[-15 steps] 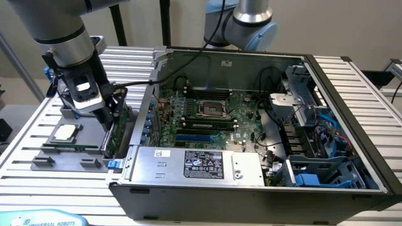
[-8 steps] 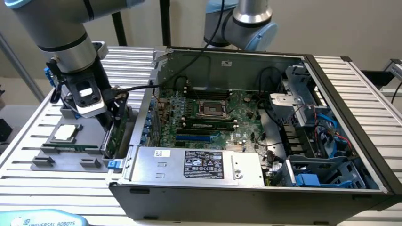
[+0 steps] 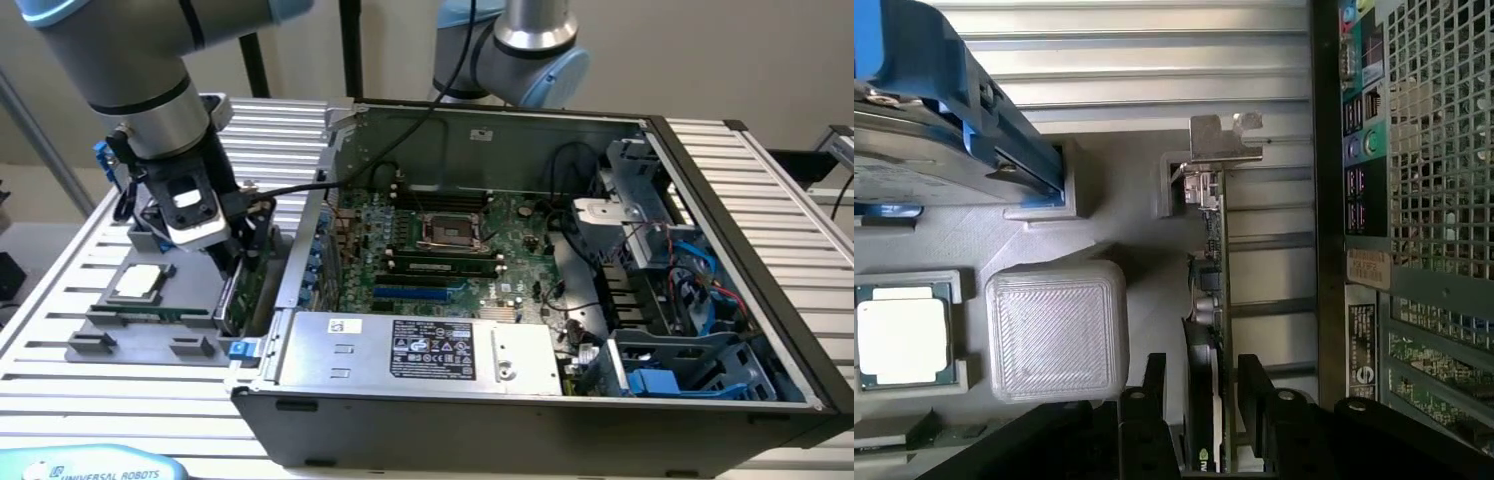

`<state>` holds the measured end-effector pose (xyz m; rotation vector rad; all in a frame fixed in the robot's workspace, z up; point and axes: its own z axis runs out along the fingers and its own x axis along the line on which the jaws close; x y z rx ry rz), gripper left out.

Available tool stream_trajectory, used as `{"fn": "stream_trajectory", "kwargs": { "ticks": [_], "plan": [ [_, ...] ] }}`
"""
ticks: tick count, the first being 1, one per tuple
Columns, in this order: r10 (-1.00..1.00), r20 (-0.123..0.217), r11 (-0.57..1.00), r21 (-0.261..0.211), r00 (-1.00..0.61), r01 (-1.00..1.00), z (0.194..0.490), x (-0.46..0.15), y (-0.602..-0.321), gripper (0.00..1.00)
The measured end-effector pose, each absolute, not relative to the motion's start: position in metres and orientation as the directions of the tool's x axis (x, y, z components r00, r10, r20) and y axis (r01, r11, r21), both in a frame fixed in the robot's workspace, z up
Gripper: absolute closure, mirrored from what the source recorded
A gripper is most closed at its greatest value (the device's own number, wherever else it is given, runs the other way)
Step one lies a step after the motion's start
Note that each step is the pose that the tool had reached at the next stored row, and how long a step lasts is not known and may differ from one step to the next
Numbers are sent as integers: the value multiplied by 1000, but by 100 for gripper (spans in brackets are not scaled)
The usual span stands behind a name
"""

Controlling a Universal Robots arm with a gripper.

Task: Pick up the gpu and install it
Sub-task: 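Pick up the gpu and move the gpu toward the slot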

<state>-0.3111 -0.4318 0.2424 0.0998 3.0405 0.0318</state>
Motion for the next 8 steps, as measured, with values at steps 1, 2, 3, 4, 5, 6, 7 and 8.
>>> {"fn": "stream_trajectory", "kwargs": {
  "ticks": [1,2,3,4,5,6,7,8],
  "plan": [
    [66,-99,998,23,-993,64,242,-311,-431,58],
    [66,-99,998,23,-993,64,242,-311,-431,58],
    [66,-99,998,22,-993,64,241,-311,-431,58],
    [66,-99,998,22,-993,64,240,-311,-431,58],
    [66,-99,998,22,-993,64,240,-311,-431,58],
    [66,-99,998,22,-993,64,240,-311,-431,58],
    [66,-99,998,22,-993,64,240,-311,-431,60],
    [66,-99,998,22,-993,64,239,-311,-431,67]
  ]
}}
